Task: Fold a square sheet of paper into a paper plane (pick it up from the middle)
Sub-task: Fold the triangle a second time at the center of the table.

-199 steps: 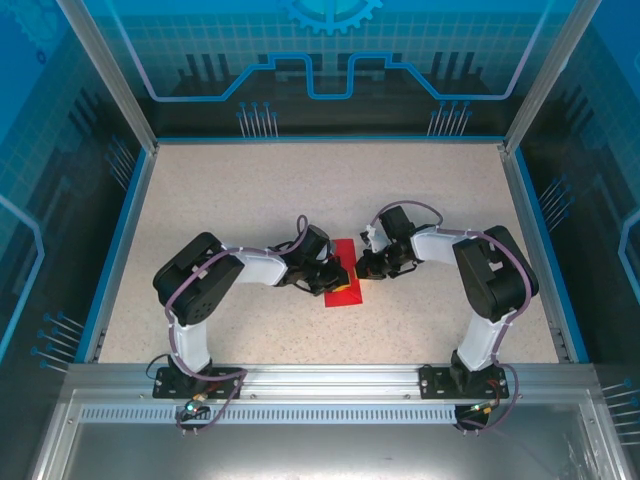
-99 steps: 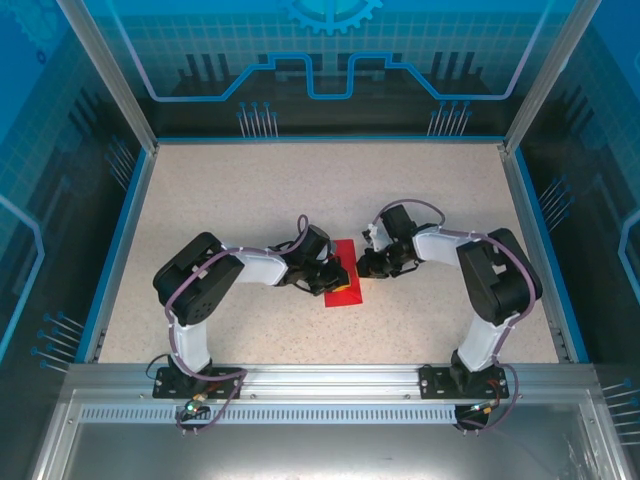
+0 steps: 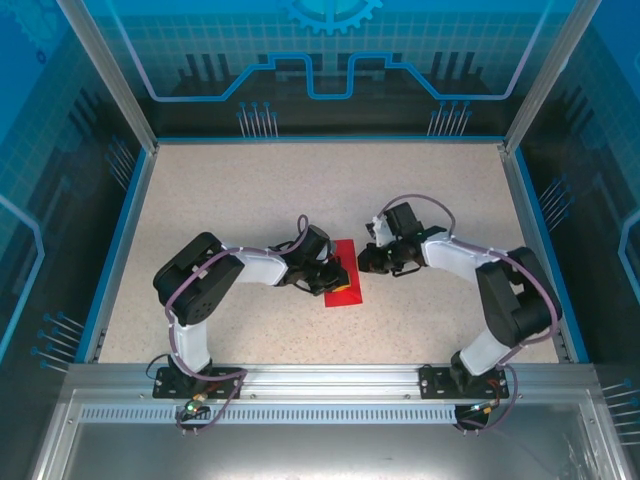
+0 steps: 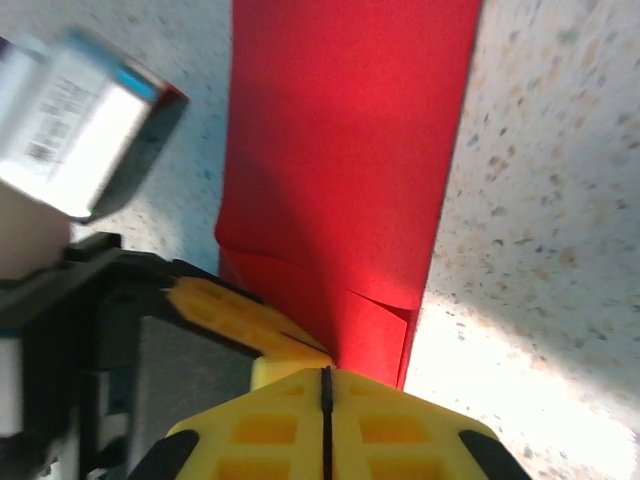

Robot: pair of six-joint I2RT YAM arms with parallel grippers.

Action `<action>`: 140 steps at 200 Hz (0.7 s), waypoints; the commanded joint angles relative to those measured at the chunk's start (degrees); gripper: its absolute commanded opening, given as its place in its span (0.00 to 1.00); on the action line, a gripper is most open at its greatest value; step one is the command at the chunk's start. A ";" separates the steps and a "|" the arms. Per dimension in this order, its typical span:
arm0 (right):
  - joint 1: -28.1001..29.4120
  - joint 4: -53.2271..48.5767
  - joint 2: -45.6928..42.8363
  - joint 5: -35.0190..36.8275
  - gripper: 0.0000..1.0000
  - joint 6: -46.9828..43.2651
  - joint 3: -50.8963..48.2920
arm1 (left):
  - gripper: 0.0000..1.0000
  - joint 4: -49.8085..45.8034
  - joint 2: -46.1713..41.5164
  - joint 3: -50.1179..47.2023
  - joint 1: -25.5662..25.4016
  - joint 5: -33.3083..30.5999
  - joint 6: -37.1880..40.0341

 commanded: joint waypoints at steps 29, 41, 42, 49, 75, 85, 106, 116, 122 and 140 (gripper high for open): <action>1.50 0.56 6.52 -1.65 0.05 0.65 0.49 | 0.00 -6.97 2.97 -2.71 -0.40 -4.23 0.35; 1.52 0.03 7.68 -0.86 0.05 0.30 0.51 | 0.00 -7.27 2.79 -2.40 -0.43 -4.18 0.42; 1.48 -0.02 7.79 -0.77 0.05 0.26 0.51 | 0.00 -7.30 2.79 -2.38 -0.41 -4.17 0.39; 1.52 -0.43 8.46 -0.09 0.05 0.01 0.43 | 0.00 -7.52 2.54 -2.14 -0.44 -4.10 0.60; 1.57 -2.63 11.12 2.77 0.05 -1.48 0.50 | 0.00 -8.26 1.24 -0.90 -0.45 -4.14 1.90; 1.52 -3.96 12.27 4.25 0.05 -1.96 0.47 | 0.00 -8.70 0.66 -0.20 -0.47 -4.25 2.86; 1.51 -6.80 14.09 7.99 0.04 -3.13 2.35 | 0.00 -8.27 -1.46 -0.38 -0.02 -4.87 6.10; 1.45 -7.74 14.71 9.28 0.04 -3.37 2.54 | 0.01 -6.08 -2.64 -2.15 0.38 -5.52 6.98; 1.52 -8.17 15.11 9.93 0.04 -3.42 2.61 | 0.02 -5.07 -2.92 -3.02 0.87 -5.89 7.18; 1.70 -9.73 16.01 11.95 0.04 -3.68 3.28 | 0.03 -2.61 -2.47 -4.93 2.99 -4.87 7.21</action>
